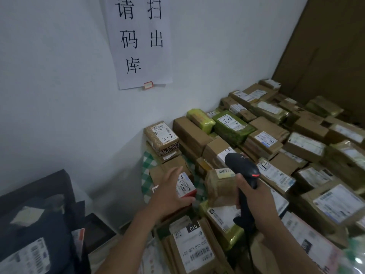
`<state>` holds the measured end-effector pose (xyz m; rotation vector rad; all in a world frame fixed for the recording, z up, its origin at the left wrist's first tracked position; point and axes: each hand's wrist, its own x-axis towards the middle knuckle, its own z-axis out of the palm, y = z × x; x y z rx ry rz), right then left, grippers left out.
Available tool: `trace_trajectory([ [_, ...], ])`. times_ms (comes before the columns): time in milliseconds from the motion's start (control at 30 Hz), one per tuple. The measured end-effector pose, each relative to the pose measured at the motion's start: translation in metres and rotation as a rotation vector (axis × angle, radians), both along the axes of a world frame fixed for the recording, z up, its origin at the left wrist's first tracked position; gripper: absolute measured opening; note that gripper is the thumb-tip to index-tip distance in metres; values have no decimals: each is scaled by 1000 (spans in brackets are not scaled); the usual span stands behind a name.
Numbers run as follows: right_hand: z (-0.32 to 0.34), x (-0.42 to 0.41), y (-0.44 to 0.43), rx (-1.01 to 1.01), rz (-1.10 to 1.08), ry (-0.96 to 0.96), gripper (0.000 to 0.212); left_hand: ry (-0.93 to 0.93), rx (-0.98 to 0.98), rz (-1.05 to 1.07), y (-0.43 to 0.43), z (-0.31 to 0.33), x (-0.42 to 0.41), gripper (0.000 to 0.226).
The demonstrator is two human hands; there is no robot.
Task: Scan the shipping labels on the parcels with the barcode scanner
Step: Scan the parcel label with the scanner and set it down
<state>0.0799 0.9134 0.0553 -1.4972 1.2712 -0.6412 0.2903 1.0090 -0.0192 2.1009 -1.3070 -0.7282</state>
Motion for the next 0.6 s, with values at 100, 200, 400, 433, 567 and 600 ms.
trace_trajectory([
  [100, 4, -10, -3, 15, -91, -17, 39, 49, -25, -147, -32, 18, -27, 113],
  [200, 4, -15, -6, 46, -107, -33, 42, -19, 5, -251, -57, 23, -46, 115],
  [400, 10, -9, -11, 48, 5, -21, 39, 70, -167, -105, -60, 17, -34, 100],
  [433, 11, -6, -12, 60, 31, -24, 38, 52, -209, -27, -58, 15, -24, 98],
  [567, 13, 15, -20, 53, 149, -3, 36, -69, -254, 277, -51, 10, 28, 100],
  [600, 13, 22, -22, 59, 175, 5, 36, -45, -240, 330, -50, 9, 40, 101],
])
